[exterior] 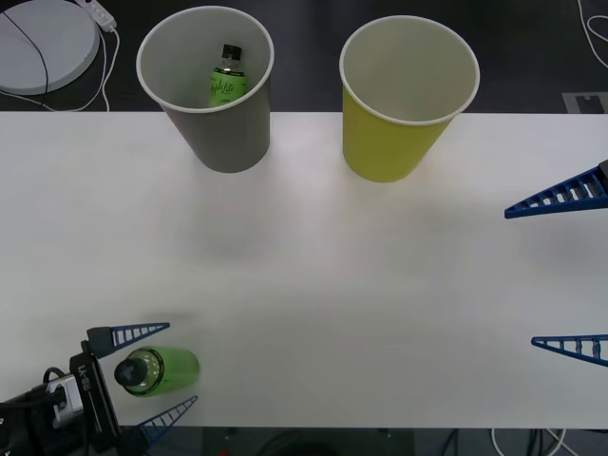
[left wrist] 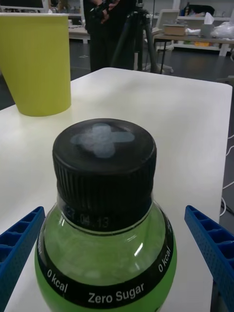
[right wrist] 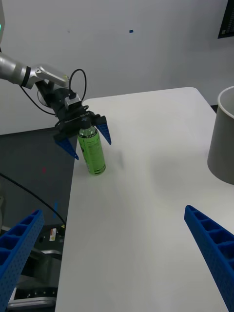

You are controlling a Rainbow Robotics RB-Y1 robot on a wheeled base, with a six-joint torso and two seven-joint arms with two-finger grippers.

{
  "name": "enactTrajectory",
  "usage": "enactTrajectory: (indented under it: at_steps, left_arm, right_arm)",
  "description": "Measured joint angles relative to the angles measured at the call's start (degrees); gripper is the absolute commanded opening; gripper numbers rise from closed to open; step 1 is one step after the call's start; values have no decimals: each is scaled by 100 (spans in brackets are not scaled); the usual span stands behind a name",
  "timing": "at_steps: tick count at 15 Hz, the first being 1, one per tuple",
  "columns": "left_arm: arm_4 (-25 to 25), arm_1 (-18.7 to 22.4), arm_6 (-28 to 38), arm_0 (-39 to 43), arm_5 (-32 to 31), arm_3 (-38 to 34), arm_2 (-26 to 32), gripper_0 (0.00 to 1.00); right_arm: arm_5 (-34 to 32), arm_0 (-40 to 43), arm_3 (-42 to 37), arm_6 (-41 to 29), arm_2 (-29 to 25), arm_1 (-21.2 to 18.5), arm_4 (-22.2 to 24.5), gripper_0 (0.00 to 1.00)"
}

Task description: Put the can into the green bin and the plastic bottle into the gray bin

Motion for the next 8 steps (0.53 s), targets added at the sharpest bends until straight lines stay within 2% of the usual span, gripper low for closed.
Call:
enactTrajectory:
  at_steps: [1, 2, 8]
  left_arm:
    - [-10, 3, -4, -1, 0, -2, -1, 19]
    - [-18, 4, -16, -1, 0, 1, 1, 0]
    - [-30, 5, -75, -9, 25, -4, 1, 0]
  right_arm:
    - [0, 0, 0, 0, 0, 0, 0, 100]
    - [0, 0, 0, 0, 0, 0, 0, 100]
    - [0, 0, 0, 0, 0, 0, 0, 100]
